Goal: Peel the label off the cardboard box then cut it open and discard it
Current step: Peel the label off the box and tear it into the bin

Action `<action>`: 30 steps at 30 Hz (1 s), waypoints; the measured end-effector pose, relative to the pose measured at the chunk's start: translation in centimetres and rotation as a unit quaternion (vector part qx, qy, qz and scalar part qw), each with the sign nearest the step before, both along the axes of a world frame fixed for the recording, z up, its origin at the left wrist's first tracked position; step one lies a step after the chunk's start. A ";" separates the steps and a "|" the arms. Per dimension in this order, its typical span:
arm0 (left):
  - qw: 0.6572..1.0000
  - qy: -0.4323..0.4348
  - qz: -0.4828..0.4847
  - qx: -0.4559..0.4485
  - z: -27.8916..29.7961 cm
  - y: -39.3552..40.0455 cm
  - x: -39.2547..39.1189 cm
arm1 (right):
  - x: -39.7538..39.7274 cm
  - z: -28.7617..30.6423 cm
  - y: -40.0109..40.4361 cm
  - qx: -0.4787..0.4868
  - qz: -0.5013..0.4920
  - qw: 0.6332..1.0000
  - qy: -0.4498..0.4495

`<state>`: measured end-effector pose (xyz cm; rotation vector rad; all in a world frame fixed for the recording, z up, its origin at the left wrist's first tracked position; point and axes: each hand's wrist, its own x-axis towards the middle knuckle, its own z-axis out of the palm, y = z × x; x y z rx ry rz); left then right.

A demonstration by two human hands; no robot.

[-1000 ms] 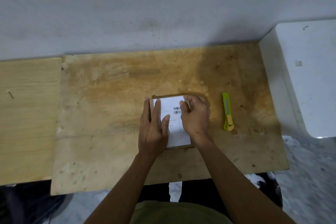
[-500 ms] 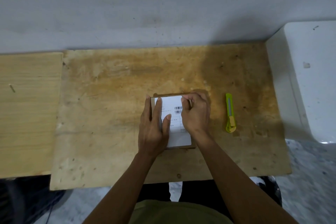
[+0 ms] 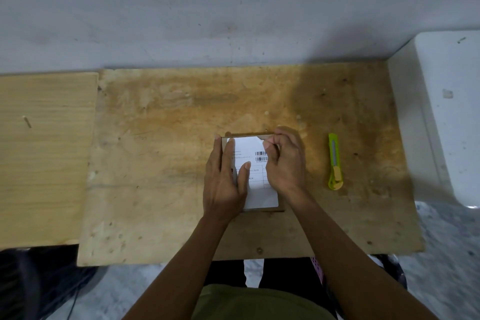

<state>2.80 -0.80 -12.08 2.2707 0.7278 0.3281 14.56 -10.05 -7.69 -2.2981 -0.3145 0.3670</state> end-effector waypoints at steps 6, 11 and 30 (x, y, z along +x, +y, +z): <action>1.000 0.002 0.005 -0.014 0.2 -0.1 0.0 | -0.4 -0.1 -0.8 0.013 0.044 0.999 -0.007; 0.999 -0.012 0.017 -0.027 0.3 0.0 0.0 | -0.5 0.2 -1.3 0.047 0.063 0.997 0.016; 0.998 -0.032 0.015 -0.050 0.9 0.2 -0.4 | 0.0 0.3 -2.1 0.137 -0.062 0.976 0.155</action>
